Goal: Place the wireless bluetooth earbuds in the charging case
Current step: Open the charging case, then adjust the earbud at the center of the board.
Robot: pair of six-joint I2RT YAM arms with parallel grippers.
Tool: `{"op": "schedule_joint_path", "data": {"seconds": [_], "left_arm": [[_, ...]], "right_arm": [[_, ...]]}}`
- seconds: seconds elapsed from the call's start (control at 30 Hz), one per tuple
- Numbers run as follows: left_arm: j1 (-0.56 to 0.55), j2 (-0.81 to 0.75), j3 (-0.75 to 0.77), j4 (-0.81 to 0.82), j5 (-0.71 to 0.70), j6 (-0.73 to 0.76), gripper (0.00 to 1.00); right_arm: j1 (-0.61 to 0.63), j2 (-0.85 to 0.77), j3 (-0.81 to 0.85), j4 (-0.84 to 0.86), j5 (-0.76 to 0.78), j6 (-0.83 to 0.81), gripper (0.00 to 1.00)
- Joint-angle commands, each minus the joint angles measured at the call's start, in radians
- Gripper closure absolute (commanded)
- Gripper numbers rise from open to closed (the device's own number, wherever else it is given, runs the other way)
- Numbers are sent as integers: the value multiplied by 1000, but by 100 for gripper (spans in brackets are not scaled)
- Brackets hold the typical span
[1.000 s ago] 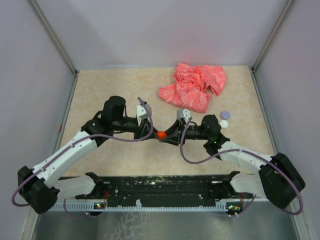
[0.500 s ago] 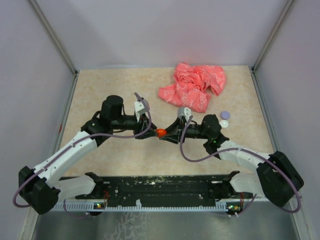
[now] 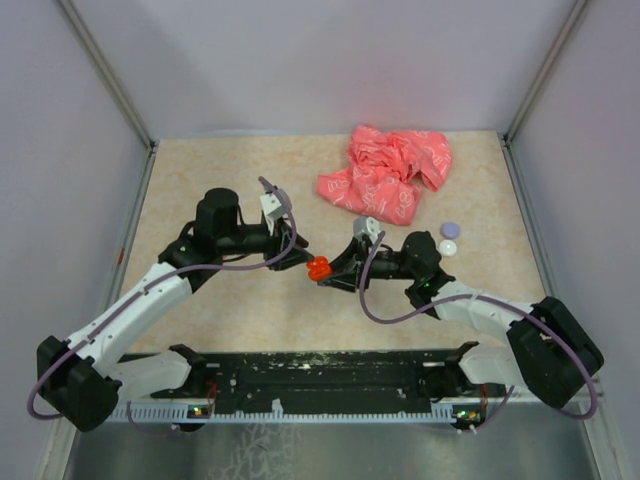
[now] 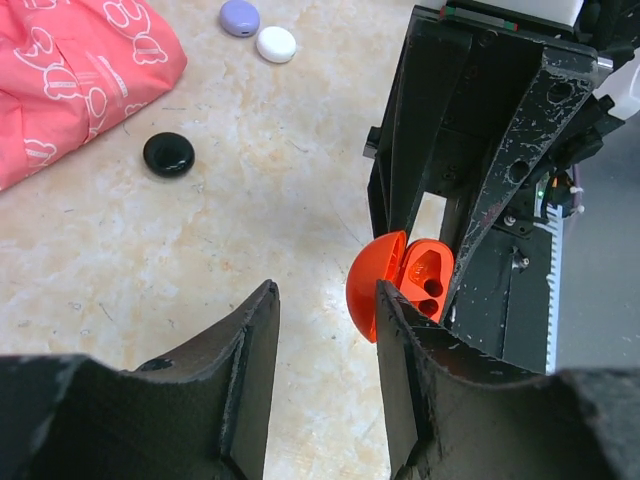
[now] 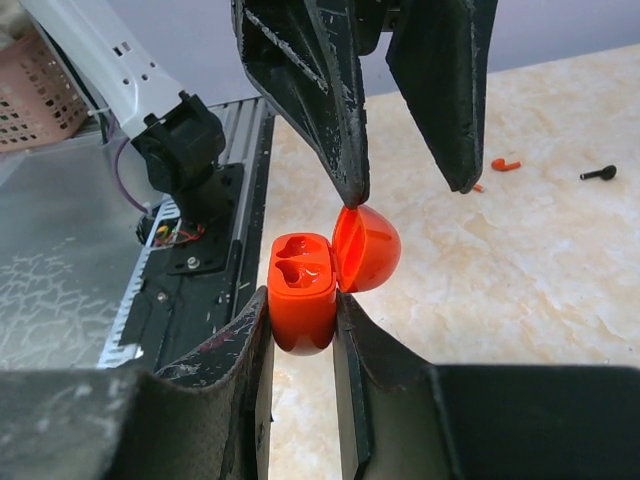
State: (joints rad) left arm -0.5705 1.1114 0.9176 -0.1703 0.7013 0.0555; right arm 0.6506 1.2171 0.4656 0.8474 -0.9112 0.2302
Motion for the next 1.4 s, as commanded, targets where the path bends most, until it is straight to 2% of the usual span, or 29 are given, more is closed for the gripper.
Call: {"op": "schedule_joint_path", "data": {"seconds": [0.0, 0.13, 0.23, 0.37, 0.53, 0.67, 0.83, 1.13, 1.37], "left_arm": [[10, 4, -12, 41, -64, -5, 52], [13, -7, -17, 44, -84, -12, 47], [19, -29, -25, 47, -141, -24, 42], [32, -52, -37, 43, -283, -55, 35], [66, -37, -30, -13, -513, -124, 32], [125, 8, -20, -48, -610, -171, 32], [183, 84, 2, -73, -637, -221, 34], [212, 231, 4, -16, -765, -327, 36], [314, 400, 72, -16, -831, -320, 41]], "right_arm": [[10, -2, 10, 134, -85, 26, 100], [9, -6, 0, 113, -38, 1, 100], [9, -19, -18, 58, 52, -58, 100], [9, -24, -59, 54, 234, -116, 100], [10, -23, -111, 135, 363, -122, 100], [9, -25, -139, 173, 442, -126, 100], [9, -18, -171, 242, 511, -104, 100], [10, -40, -174, 222, 536, -112, 100], [9, -42, -176, 224, 541, -113, 100]]}}
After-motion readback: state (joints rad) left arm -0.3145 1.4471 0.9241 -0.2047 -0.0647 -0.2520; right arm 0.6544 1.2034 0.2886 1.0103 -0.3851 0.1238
